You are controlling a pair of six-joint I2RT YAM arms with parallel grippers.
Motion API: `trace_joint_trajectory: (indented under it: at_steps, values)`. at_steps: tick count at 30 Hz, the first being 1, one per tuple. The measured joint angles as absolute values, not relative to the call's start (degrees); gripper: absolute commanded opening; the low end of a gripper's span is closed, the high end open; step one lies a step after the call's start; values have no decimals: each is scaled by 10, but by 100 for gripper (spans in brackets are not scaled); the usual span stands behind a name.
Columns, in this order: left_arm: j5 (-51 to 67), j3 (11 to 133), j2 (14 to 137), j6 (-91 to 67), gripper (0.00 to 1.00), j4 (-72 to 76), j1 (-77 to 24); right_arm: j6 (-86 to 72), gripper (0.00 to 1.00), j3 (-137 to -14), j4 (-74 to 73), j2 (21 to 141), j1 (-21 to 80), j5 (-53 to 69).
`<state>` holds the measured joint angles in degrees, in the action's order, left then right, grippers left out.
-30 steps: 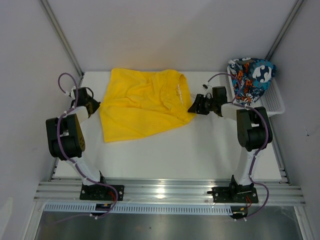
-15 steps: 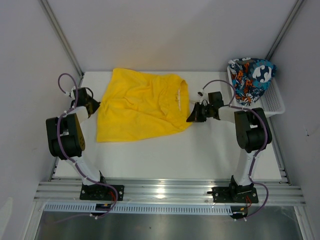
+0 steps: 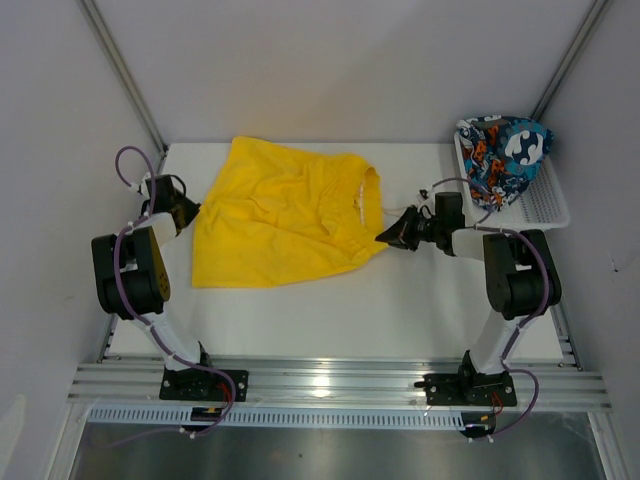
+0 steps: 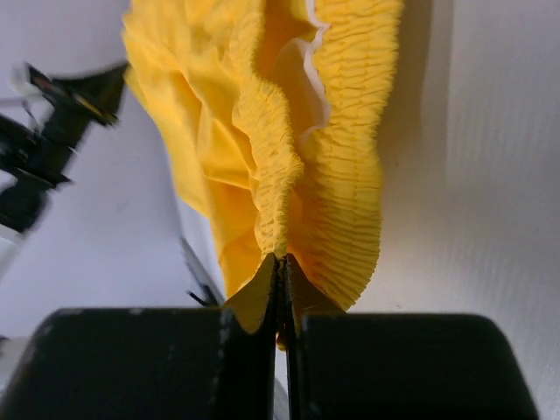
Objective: Fold and stack the shorts
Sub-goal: Flatten the shorts out
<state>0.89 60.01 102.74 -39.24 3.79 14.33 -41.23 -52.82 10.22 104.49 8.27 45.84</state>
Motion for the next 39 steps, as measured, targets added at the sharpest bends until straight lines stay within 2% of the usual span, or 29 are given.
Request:
trace_joint_trajectory:
  at_steps: [7, 11, 17, 23, 39]
  values:
    - [11, 600, 1027, -392, 0, 39, 143, -609, 0, -482, 235, 1049, 59, 408]
    - [15, 600, 1027, -392, 0, 42, 143, -652, 0, -487, 241, 1051, 72, 336]
    - [17, 599, 1027, -392, 0, 47, 143, -598, 0, -559, 121, 1052, 100, 195]
    - [17, 597, 1027, -392, 0, 48, 143, -543, 0, -577, 30, 1051, 99, 93]
    - [-32, 581, 957, -364, 0, 50, 95, -462, 0, -614, -82, 1034, 76, 21]
